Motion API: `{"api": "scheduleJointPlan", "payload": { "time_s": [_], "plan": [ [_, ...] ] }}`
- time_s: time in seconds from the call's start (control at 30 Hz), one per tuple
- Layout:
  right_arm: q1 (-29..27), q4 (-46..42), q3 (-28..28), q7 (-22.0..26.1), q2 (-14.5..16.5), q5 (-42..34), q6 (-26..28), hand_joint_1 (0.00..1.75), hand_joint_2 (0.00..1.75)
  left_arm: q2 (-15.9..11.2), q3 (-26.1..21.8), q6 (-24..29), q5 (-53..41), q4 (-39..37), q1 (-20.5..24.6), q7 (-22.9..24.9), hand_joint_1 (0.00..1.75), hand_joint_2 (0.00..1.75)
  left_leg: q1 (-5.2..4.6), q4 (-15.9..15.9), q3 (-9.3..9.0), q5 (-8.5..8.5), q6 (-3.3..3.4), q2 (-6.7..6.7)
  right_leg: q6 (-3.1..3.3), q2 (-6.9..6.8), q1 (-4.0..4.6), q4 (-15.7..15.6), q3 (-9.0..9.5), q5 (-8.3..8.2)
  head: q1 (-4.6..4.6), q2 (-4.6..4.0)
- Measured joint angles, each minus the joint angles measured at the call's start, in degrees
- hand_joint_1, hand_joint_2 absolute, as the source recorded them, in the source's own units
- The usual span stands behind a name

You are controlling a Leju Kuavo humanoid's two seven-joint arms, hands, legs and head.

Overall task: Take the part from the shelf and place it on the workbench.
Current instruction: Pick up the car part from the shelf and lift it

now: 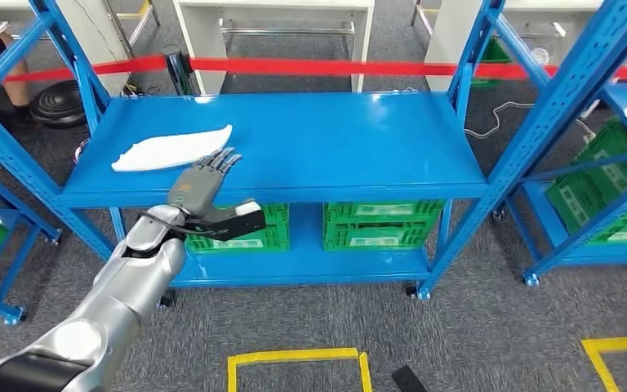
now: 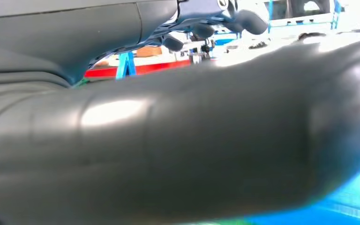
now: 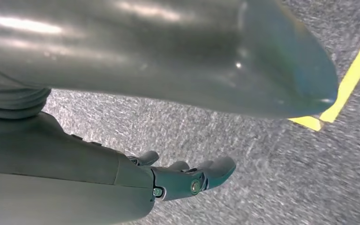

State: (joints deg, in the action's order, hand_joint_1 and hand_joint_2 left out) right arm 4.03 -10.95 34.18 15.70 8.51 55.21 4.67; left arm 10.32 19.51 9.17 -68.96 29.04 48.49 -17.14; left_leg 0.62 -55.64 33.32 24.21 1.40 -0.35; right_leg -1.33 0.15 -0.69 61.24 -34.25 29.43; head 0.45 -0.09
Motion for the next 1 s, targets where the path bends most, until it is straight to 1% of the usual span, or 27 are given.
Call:
{"api": "scheduleJointPlan", "payload": {
  "time_s": [0.07,0.1,0.13,0.17,0.2,0.23,0.27,0.3,0.33,0.37,0.4,0.43,0.47,0.5,0.57,0.6,0.63,0.67,0.7,0.73,0.77,0.8,0.83,0.87,0.9,0.97,1.0],
  "plan": [
    [0.0,0.0,0.0,0.0,0.0,0.1,0.0,0.0,0.0,0.1,0.0,0.0,-0.1,0.0,-0.1,0.0,0.0,0.0,0.03,0.2,-0.32,-0.01,-0.05,0.09,-0.29,0.03,-0.31,7.5,-3.95,3.17,0.09,0.0],
    [-0.1,0.0,0.0,-0.1,0.0,0.2,0.0,0.0,0.0,0.1,0.0,0.0,-0.1,0.0,-0.2,0.0,0.0,0.0,0.09,0.1,-0.32,0.13,-0.24,0.09,-0.52,0.03,-0.56,10.5,-5.73,3.96,0.08,0.0],
    [-0.1,0.0,0.0,-0.1,0.0,0.3,0.0,0.0,0.0,0.1,0.0,0.0,-0.1,0.0,-0.4,0.0,0.0,0.0,0.24,-0.1,-0.32,0.34,-0.56,0.07,-0.79,0.01,-0.84,11.5,-6.61,3.63,0.08,0.0],
    [-0.1,0.0,0.0,-0.1,0.0,0.4,0.0,0.0,0.0,0.1,0.0,0.0,-0.1,-0.1,-0.5,0.0,0.0,0.0,0.51,-0.5,-0.31,0.64,-0.98,0.05,-1.12,-0.02,-1.14,10.2,-6.29,2.18,0.08,0.0],
    [-0.1,0.0,0.0,-0.1,-0.1,0.4,0.0,0.0,0.0,0.1,0.0,0.0,-0.1,-0.1,-0.6,0.0,0.0,0.0,0.88,-1.1,-0.29,1.09,-1.53,0.02,-1.55,-0.08,-1.5,6.9,-4.9,-0.03,0.08,0.0],
    [-0.1,0.0,0.0,-0.1,-0.1,0.5,0.0,0.0,0.0,0.1,-0.1,0.0,-0.1,-0.1,-0.6,0.0,0.0,0.0,1.2,-1.8,-0.19,1.64,-2.21,0.0,-2.01,-0.04,-1.76,3.5,-3.32,-1.54,0.11,0.0],
    [-0.1,0.0,0.0,-0.1,0.0,0.5,-0.1,0.0,0.0,0.2,-0.1,0.0,-0.2,0.0,-0.5,0.0,0.0,0.0,1.34,-2.6,0.02,2.24,-2.89,-0.03,-2.03,0.17,-1.91,0.7,-2.0,-2.47,0.2,0.0],
    [-0.1,0.0,0.0,-0.1,0.1,0.6,-0.1,0.0,0.0,0.2,-0.1,0.0,-0.2,0.0,-0.5,0.0,0.0,0.0,1.35,-3.3,0.22,2.69,-3.47,-0.07,-1.7,0.35,-1.95,-0.7,-1.27,-2.67,0.26,0.0],
    [-0.1,0.0,0.1,-0.1,0.2,0.6,-0.1,0.0,0.0,0.2,-0.1,0.0,-0.2,0.0,-0.5,0.0,0.0,0.0,1.26,-3.5,0.35,2.91,-3.91,-0.15,-1.08,0.57,-1.84,-0.7,-1.21,-2.19,0.3,0.0],
    [-0.1,0.0,0.1,-0.2,0.2,0.7,-0.2,0.0,0.0,0.2,-0.2,0.0,-0.2,0.0,-0.5,0.0,0.0,0.0,1.21,-3.6,0.35,2.97,-4.19,-0.23,-0.22,0.71,-1.74,-0.6,-1.26,-2.11,0.32,0.0],
    [-0.1,0.0,0.1,-0.3,0.2,0.8,-0.2,0.0,0.0,0.2,-0.2,0.0,-0.3,-0.1,-0.5,0.0,0.0,0.0,1.28,-3.4,0.3,3.0,-4.42,-0.26,0.42,0.68,-1.68,-0.4,-1.28,-2.0,0.28,0.0],
    [-0.1,0.0,0.2,-0.3,0.2,0.9,-0.2,0.0,0.0,0.2,-0.3,0.0,-0.3,-0.1,-0.5,0.0,0.0,0.0,1.35,-3.7,0.37,3.22,-4.58,-0.2,0.92,0.71,-1.64,-0.4,-1.19,-1.91,0.23,0.0],
    [-0.1,0.0,0.2,-0.4,0.2,1.0,-0.2,0.0,0.0,0.2,-0.5,0.0,-0.3,0.0,-0.5,-0.1,0.0,0.0,1.38,-4.9,0.91,3.85,-4.68,-0.07,1.35,0.72,-1.61,-0.4,-1.04,-1.82,0.16,0.0],
    [-0.1,0.0,0.2,-0.4,0.2,1.0,-0.2,0.0,0.0,0.2,-0.6,0.0,-0.3,0.0,-0.4,-0.1,0.0,0.0,1.33,-7.2,2.13,4.95,-4.72,0.07,1.69,0.7,-1.57,-0.5,-0.85,-1.72,0.1,0.0],
    [0.0,0.0,0.3,-0.4,0.2,1.0,-0.2,0.0,0.0,0.2,-0.9,0.0,-0.3,-0.1,-0.4,-0.2,0.0,0.0,1.07,-14.9,6.4,7.84,-4.56,0.21,2.23,0.65,-1.28,-0.5,-0.57,-1.42,0.03,0.0],
    [0.0,0.0,0.3,-0.4,0.2,1.0,-0.2,0.0,0.0,0.2,-0.9,0.0,-0.3,-0.2,-0.5,-0.2,0.0,0.0,0.92,-18.4,8.55,8.7,-4.38,0.2,2.47,0.64,-1.07,-0.5,-0.42,-1.25,0.04,0.0],
    [0.0,0.0,0.3,-0.4,0.2,1.0,-0.2,0.0,0.0,0.2,-0.9,0.0,-0.3,-0.3,-0.6,-0.2,0.0,0.0,0.75,-20.3,9.96,8.56,-4.06,0.2,2.68,0.67,-0.84,-0.5,-0.23,-1.06,0.04,0.0],
    [-0.1,0.0,0.3,-0.4,0.2,1.0,-0.2,0.0,0.0,0.2,-0.9,0.0,-0.3,-0.3,-0.7,-0.2,0.0,0.0,0.54,-19.8,10.26,7.26,-3.6,0.19,2.86,0.73,-0.6,-0.5,0.05,-0.86,0.04,0.0],
    [-0.1,0.0,0.3,-0.4,0.2,1.0,-0.2,0.0,0.0,0.2,-0.9,0.0,-0.3,-0.4,-0.7,-0.2,0.0,0.0,0.23,-17.2,9.43,5.02,-2.97,0.15,2.97,0.8,-0.37,-0.5,0.41,-0.62,0.04,0.0],
    [-0.1,0.0,0.3,-0.4,0.2,1.1,-0.2,0.0,0.0,0.1,-1.0,0.0,-0.3,-0.4,-0.6,-0.2,0.0,0.0,-0.19,-13.3,7.97,2.55,-2.17,0.11,3.04,0.87,-0.17,-0.6,0.82,-0.36,0.04,0.0],
    [-0.1,0.0,0.4,-0.4,0.3,1.1,-0.2,0.0,0.0,0.1,-1.0,0.0,-0.3,-0.4,-0.5,-0.2,0.0,0.0,-0.59,-9.7,6.34,0.83,-1.38,0.1,2.99,0.88,0.07,-0.6,1.16,-0.09,0.1,0.0],
    [0.0,0.0,0.4,-0.5,0.3,1.2,-0.2,0.0,0.0,0.1,-1.0,0.0,-0.2,-0.4,-0.4,-0.2,0.0,0.0,-0.98,-6.8,4.96,-0.09,-0.78,0.1,2.83,0.89,0.15,-0.7,1.38,0.1,0.12,0.0],
    [0.0,0.0,0.4,-0.5,0.4,1.3,-0.2,0.0,0.0,0.1,-1.0,0.0,-0.2,-0.4,-0.4,-0.1,0.0,0.0,-1.24,-5.2,4.13,-0.19,-0.45,0.11,2.62,0.85,0.15,-0.9,1.46,0.2,0.15,0.0],
    [0.0,0.0,0.4,-0.5,0.4,1.4,-0.3,0.0,0.0,0.1,-1.0,0.1,-0.2,-0.4,-0.4,0.0,0.0,0.0,-1.26,-4.6,3.69,0.09,-0.71,0.1,2.5,0.77,0.23,-0.9,1.44,0.25,0.18,0.0],
    [0.0,0.0,0.4,-0.6,0.4,1.4,-0.3,0.0,0.0,0.1,-1.0,0.2,-0.3,-0.5,-0.4,0.4,0.0,0.0,-1.26,-4.1,3.55,0.17,-1.25,0.04,2.47,0.68,0.16,-0.9,1.43,0.25,0.14,0.0],
    [0.0,0.0,0.4,-0.6,0.4,1.5,-0.4,0.0,0.0,0.0,-1.1,0.3,-0.8,-0.6,-0.4,1.6,0.0,0.0,-1.16,-3.8,3.49,0.2,-2.1,-0.11,2.61,0.46,0.22,-1.0,1.57,0.29,0.15,0.0],
    [0.0,0.0,0.4,-0.6,0.4,1.6,-0.4,0.0,0.0,-0.1,-1.2,0.3,-1.3,-0.8,-0.4,2.4,0.0,0.0,-1.18,-3.9,3.5,0.29,-2.12,-0.17,2.6,0.39,0.17,-1.2,1.68,0.29,0.15,0.0]
  ]
}}
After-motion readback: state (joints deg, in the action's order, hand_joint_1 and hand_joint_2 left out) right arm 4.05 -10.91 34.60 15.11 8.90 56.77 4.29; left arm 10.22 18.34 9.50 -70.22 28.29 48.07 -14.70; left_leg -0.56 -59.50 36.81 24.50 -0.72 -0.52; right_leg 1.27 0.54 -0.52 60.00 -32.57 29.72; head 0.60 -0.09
